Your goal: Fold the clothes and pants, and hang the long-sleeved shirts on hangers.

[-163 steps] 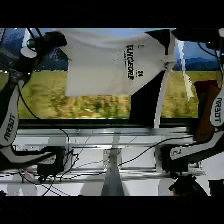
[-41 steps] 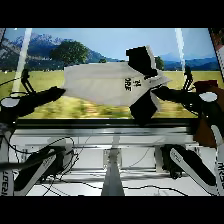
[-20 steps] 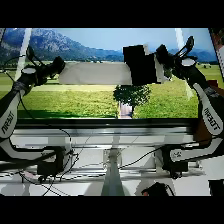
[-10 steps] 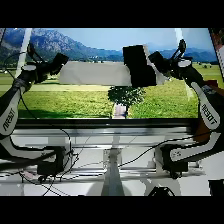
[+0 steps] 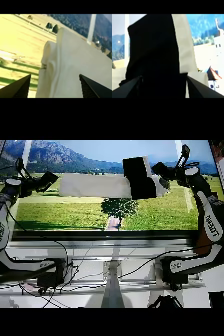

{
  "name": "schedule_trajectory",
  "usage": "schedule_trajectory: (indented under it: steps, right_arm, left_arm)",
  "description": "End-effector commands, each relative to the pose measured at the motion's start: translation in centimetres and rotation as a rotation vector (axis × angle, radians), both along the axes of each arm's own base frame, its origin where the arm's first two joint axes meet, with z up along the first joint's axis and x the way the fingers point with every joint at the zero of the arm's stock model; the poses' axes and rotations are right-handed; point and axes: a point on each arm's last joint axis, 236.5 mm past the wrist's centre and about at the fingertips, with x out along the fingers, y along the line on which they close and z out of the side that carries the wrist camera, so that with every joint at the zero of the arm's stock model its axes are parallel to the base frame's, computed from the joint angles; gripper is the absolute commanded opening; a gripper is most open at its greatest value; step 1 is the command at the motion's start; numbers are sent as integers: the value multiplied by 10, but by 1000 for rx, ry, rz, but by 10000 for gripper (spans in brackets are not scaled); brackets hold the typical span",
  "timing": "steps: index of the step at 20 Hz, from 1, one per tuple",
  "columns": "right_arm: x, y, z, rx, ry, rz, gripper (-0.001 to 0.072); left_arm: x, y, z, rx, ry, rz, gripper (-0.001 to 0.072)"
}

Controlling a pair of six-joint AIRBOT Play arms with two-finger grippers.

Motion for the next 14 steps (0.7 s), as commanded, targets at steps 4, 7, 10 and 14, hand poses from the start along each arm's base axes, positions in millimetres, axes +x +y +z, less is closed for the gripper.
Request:
schedule_trajectory:
  steps: [4, 7, 10, 14]
  right_arm:
    - [22, -3, 21, -33, -51, 21, 588]
    - [23, -5, 17, -38, -47, 18, 588]
    - [21, 0, 7, -39, -24, 36, 586]
    - [15, 34, 4, -49, -19, 105, 418]
  left_arm:
    - [-28, -31, -54, -25, 187, -98, 694]
    - [-27, -50, -66, -17, 203, -137, 694]
    - [-7, -61, -59, 5, 138, -119, 684]
    - [39, -79, -26, 42, -32, -50, 45]
